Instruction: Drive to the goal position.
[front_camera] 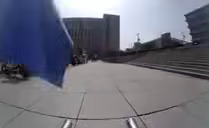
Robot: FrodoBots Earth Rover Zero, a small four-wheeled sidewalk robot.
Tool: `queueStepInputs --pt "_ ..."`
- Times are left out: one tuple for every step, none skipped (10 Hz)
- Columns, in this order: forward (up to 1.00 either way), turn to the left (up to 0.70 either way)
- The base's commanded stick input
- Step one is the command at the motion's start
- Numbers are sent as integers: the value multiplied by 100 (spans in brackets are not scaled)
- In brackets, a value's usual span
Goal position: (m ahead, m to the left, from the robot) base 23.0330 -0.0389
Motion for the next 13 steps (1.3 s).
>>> queueStepInputs --pt "70 25" --pt "70 35" --pt "70 27" --pt "70 17" --pt "70 7" --pt "70 1" --pt "70 1" --pt "70 1" --pt "70 1" --pt "70 1" --pt "70 1" --pt "70 1" --pt "70 1"
